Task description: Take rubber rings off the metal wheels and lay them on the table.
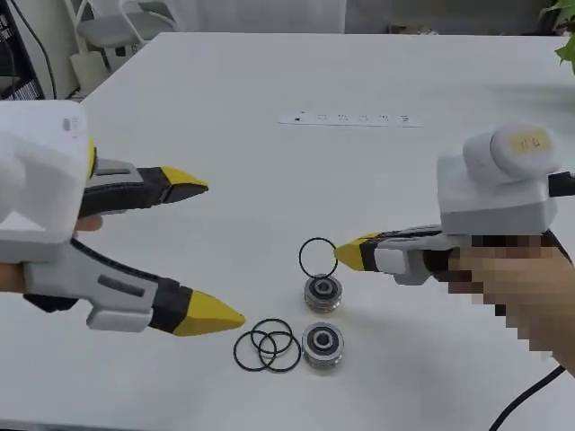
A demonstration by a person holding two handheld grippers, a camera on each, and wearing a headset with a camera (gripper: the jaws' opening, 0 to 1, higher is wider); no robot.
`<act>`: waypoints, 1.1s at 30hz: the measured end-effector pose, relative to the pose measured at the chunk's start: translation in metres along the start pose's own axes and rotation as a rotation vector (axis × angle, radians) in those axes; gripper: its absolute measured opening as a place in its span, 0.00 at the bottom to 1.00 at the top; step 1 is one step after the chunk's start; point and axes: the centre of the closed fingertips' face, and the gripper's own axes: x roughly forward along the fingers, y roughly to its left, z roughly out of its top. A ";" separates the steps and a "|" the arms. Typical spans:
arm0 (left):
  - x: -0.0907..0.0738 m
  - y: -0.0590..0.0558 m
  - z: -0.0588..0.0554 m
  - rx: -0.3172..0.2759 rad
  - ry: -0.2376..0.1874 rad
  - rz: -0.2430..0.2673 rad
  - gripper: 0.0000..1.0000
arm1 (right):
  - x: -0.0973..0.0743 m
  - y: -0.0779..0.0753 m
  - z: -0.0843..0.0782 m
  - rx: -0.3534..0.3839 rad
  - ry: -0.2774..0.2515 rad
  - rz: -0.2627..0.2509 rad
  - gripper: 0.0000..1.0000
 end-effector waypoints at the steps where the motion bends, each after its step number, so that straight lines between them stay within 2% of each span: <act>1: -0.004 -0.001 -0.001 -0.009 -0.002 0.006 0.84 | 0.000 0.001 0.000 -0.001 0.001 0.003 0.00; 8: -0.020 -0.008 -0.010 -0.045 -0.008 0.027 0.86 | 0.002 0.012 0.002 -0.021 0.006 0.028 0.00; 13: -0.029 -0.015 -0.022 -0.089 -0.004 0.041 0.89 | 0.003 0.021 0.003 -0.029 0.007 0.056 0.00; 16: -0.031 -0.017 -0.027 -0.113 -0.010 0.051 0.89 | 0.005 0.027 0.002 -0.040 0.020 0.071 0.00; 22: -0.032 -0.027 -0.041 -0.143 0.012 0.050 0.89 | 0.011 0.045 -0.004 -0.051 0.048 0.129 0.00; 27: -0.031 -0.034 -0.052 -0.177 0.018 0.047 0.89 | 0.019 0.061 -0.015 -0.084 0.094 0.185 0.00; 33: -0.029 -0.042 -0.059 -0.193 0.030 0.036 0.89 | 0.027 0.075 -0.031 -0.124 0.165 0.222 0.00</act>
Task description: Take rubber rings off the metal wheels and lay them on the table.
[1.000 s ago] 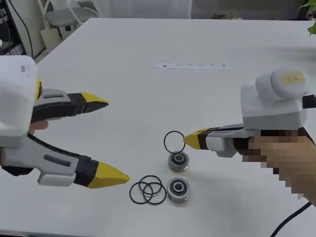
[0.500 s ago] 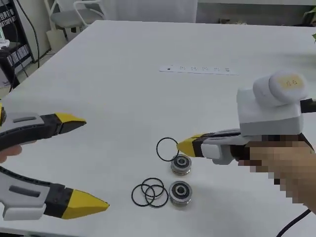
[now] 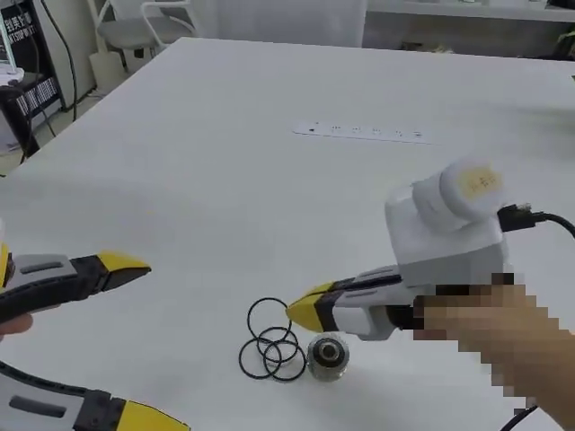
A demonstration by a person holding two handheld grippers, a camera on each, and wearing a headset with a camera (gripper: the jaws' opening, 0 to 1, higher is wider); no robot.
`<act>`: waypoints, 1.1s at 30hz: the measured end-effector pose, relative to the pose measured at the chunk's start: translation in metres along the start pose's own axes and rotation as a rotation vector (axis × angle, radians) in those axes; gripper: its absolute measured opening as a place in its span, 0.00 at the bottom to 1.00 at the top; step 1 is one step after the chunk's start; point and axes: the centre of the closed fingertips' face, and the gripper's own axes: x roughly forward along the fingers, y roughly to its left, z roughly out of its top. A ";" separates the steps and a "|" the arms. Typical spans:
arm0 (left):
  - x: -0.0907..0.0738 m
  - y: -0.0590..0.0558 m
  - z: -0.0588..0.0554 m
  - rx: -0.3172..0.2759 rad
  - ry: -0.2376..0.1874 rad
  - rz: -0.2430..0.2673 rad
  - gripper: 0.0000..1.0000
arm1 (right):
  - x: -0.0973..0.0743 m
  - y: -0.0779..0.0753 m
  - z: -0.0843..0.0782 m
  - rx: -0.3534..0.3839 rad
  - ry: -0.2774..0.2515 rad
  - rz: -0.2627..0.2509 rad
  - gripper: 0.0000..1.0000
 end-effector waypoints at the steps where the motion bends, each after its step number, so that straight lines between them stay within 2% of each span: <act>1: 0.000 0.000 0.000 -0.003 0.000 0.001 0.89 | 0.002 0.002 -0.003 -0.006 0.016 0.006 0.00; 6: 0.000 0.003 0.000 -0.014 -0.007 0.013 0.89 | 0.009 0.008 -0.012 -0.012 0.058 0.027 0.00; 11: 0.001 0.003 -0.005 -0.016 0.012 0.017 0.86 | 0.015 0.012 -0.025 -0.021 0.119 0.039 0.00; 14: 0.000 0.004 -0.004 -0.023 0.002 0.021 0.86 | 0.017 0.009 -0.033 -0.034 0.152 0.027 0.00; 20: 0.000 0.006 -0.004 -0.038 -0.002 0.030 0.85 | 0.017 -0.003 -0.039 -0.037 0.177 -0.028 0.00; 33: 0.000 0.005 -0.004 -0.049 -0.010 0.030 0.84 | 0.019 -0.013 -0.041 -0.086 0.198 -0.088 0.00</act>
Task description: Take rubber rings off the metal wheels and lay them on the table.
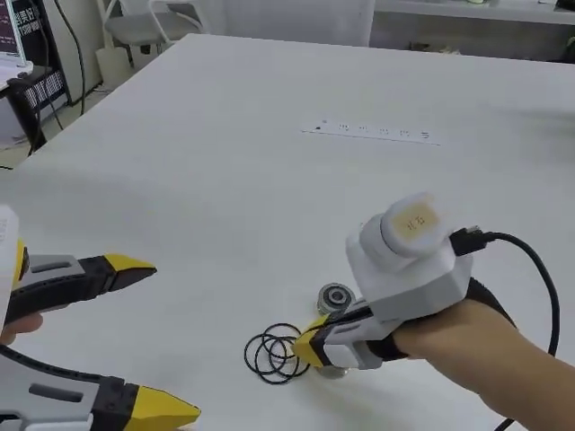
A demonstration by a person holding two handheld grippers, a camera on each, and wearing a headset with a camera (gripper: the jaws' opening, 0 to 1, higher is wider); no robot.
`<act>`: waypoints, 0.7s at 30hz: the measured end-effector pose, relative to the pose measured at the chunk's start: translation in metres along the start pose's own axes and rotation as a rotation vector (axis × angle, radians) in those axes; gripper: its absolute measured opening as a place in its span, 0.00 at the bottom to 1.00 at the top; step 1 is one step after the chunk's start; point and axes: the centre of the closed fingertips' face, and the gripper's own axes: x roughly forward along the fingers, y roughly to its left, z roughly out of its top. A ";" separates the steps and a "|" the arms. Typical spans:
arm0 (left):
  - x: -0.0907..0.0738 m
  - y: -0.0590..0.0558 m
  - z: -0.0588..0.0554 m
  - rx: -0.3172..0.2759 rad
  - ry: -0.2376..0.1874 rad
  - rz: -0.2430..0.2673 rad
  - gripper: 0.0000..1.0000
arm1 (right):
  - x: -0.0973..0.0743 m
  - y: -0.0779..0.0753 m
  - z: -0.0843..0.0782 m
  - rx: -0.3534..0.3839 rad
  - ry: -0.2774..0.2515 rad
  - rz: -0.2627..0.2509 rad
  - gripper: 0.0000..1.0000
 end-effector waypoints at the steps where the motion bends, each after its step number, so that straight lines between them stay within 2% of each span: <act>1: 0.000 0.000 0.000 0.000 0.000 0.001 0.84 | 0.000 0.000 0.000 0.000 0.000 -0.001 0.00; 7: 0.000 0.001 0.000 -0.003 0.000 0.004 0.84 | 0.001 -0.003 0.001 -0.009 0.000 -0.015 0.00; 10: 0.000 0.001 0.000 -0.003 0.000 0.005 0.84 | 0.000 -0.005 0.002 -0.016 -0.002 -0.026 0.04; 21: 0.000 0.000 -0.001 -0.007 0.003 0.001 0.84 | -0.012 -0.008 0.014 -0.001 -0.050 -0.036 0.04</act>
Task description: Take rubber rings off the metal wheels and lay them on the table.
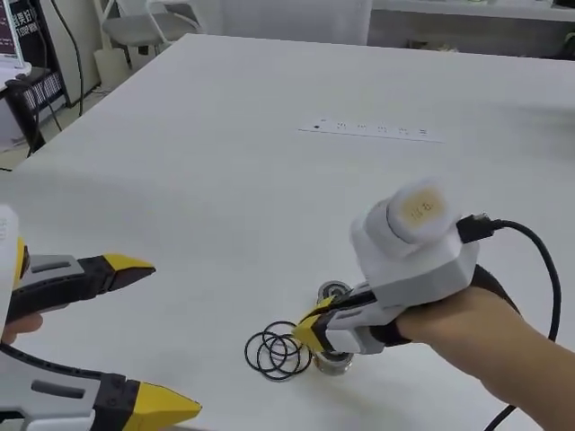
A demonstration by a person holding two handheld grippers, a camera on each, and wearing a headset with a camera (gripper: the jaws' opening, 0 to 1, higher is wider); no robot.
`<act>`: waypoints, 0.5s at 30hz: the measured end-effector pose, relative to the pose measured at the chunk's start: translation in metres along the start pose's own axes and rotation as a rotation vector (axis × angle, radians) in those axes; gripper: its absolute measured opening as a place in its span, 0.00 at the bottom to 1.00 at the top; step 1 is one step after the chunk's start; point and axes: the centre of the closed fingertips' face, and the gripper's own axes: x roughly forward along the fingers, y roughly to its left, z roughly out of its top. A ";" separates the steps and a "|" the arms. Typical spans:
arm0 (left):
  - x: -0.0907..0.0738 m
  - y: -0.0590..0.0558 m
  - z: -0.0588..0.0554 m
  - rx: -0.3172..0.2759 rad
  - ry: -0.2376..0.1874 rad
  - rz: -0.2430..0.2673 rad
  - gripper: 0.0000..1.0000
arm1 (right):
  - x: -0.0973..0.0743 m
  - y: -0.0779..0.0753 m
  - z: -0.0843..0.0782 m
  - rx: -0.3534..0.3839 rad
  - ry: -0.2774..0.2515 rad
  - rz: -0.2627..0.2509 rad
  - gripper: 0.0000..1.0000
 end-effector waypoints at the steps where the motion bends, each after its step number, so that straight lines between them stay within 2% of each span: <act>1: 0.000 0.000 0.000 0.000 0.000 -0.001 0.84 | -0.001 -0.001 0.002 0.000 -0.007 -0.002 0.04; 9: 0.000 -0.002 -0.001 -0.003 0.003 -0.009 0.85 | -0.021 -0.003 0.022 0.029 -0.086 -0.003 0.05; 15: 0.001 -0.003 -0.001 -0.003 0.000 -0.015 0.85 | -0.040 -0.004 0.039 0.013 -0.134 -0.020 0.10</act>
